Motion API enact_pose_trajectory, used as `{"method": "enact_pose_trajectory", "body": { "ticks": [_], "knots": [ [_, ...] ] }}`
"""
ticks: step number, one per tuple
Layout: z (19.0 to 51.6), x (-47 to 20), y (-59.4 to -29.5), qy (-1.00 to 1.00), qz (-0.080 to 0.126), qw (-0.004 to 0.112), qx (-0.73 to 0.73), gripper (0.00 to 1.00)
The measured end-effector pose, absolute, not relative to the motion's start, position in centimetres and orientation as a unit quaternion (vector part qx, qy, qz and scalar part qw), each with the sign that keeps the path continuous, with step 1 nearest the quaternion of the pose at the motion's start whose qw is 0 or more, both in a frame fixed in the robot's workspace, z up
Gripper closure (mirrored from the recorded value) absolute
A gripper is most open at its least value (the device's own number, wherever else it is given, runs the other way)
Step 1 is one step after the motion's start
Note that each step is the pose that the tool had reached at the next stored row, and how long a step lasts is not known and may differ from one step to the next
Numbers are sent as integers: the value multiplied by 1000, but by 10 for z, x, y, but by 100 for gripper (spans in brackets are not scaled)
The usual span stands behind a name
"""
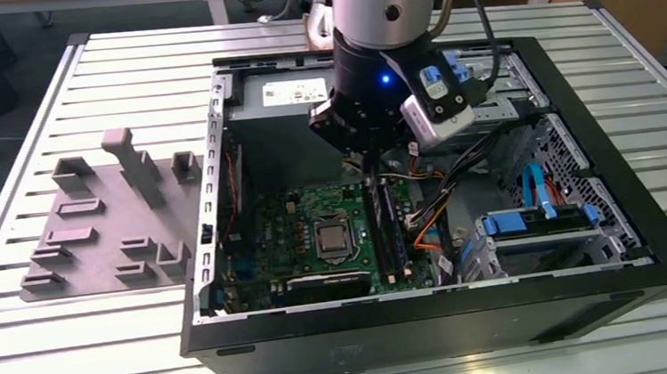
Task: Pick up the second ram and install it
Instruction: 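Insert the second ram into the second slot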
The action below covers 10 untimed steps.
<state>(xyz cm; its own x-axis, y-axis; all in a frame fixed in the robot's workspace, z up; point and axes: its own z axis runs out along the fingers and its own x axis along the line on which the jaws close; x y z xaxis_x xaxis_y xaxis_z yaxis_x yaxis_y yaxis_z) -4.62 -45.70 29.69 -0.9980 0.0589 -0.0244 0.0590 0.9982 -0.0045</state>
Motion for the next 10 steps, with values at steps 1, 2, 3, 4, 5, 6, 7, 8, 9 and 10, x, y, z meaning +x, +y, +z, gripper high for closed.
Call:
{"method": "enact_pose_trajectory", "body": {
  "ticks": [1, 2, 3, 4, 5, 6, 7, 8, 9, 10],
  "knots": [
    [295, -46, -457, 999, -3, 12, 30, 86],
    [293, -46, -457, 999, -3, 12, 30, 86],
    [292, -46, -457, 999, -3, 12, 31, 86],
    [290, -46, -457, 999, -3, 12, 31, 86],
    [288, -46, -457, 999, -3, 12, 31, 86],
    [286, -46, -457, 999, -3, 12, 31, 86],
    [284, -45, -457, 999, -3, 12, 30, 86],
    [283, -45, -457, 1000, -3, 11, 27, 86],
    [281, -45, -457, 1000, -3, 11, 22, 86],
    [279, -45, -457, 1000, -3, 11, 17, 86]
  ]
}}
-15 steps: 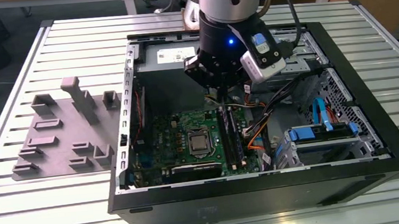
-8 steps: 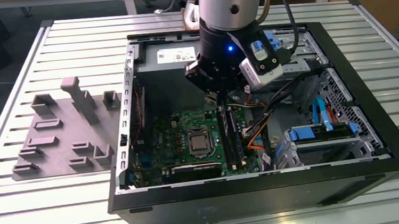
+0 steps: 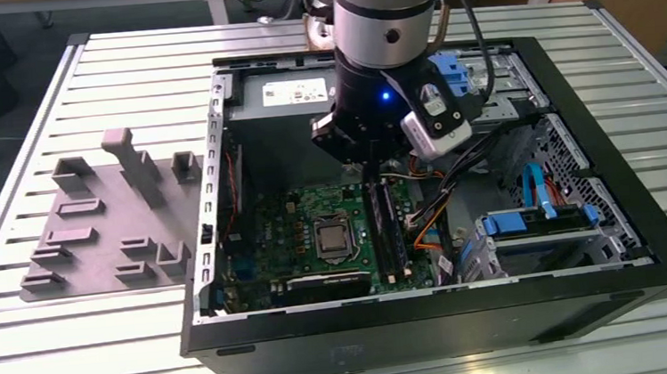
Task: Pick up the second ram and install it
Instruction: 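Insert the second ram into the second slot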
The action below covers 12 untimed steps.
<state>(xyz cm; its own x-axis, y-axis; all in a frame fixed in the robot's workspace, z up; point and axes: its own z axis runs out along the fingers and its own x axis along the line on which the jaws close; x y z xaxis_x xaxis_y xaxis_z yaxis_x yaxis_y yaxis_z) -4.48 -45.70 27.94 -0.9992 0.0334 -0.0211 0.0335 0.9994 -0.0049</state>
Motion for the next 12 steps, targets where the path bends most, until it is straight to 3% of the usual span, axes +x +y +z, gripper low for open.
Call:
{"method": "enact_pose_trajectory", "body": {
  "ticks": [7, 12],
  "knots": [
    [270, -42, -457, 1000, -3, -2, 14, 86],
    [261, -39, -457, 1000, -2, -3, 14, 86]
  ]
}}
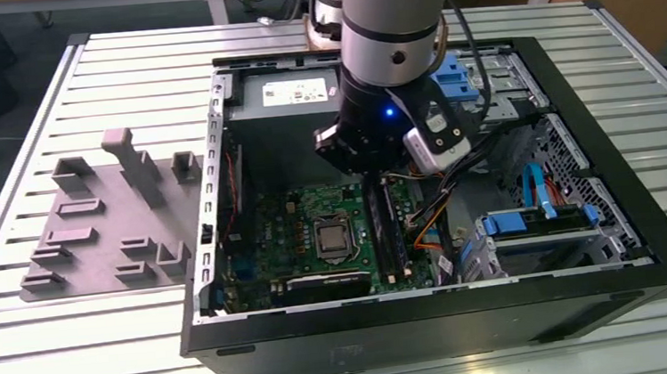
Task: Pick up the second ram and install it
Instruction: 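Insert the second ram into the second slot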
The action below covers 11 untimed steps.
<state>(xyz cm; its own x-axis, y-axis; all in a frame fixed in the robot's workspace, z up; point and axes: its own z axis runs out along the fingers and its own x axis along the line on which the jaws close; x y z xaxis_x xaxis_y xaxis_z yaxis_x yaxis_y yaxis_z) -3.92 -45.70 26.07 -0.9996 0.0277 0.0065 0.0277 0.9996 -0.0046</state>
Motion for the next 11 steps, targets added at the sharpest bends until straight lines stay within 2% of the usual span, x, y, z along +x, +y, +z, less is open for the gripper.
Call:
{"method": "enact_pose_trajectory", "body": {
  "ticks": [11],
  "knots": [
    [254, -36, -457, -1000, 2, 4, -14, 86]
  ]
}}
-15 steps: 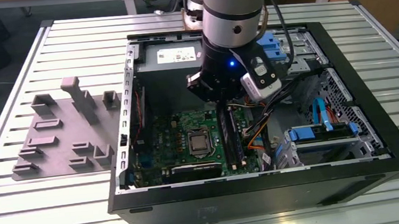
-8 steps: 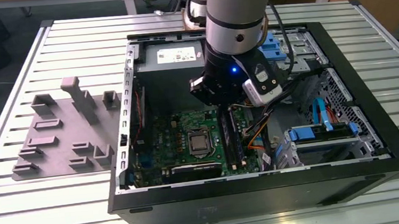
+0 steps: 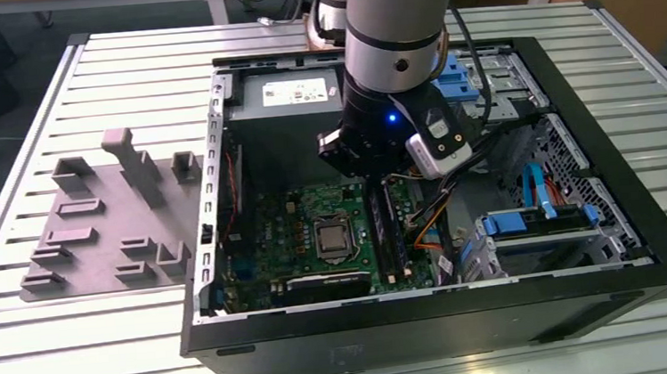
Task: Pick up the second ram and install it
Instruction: 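Insert the second ram into the second slot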
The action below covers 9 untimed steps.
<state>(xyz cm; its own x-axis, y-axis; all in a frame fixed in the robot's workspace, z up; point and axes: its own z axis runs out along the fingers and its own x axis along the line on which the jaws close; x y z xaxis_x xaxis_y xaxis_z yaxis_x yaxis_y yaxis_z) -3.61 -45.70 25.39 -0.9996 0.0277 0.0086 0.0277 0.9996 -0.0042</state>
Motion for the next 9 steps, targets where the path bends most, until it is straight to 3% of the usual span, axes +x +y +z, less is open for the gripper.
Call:
{"method": "enact_pose_trajectory", "body": {
  "ticks": [9],
  "knots": [
    [252, -36, -457, -1000, 2, 4, -14, 86]
  ]
}}
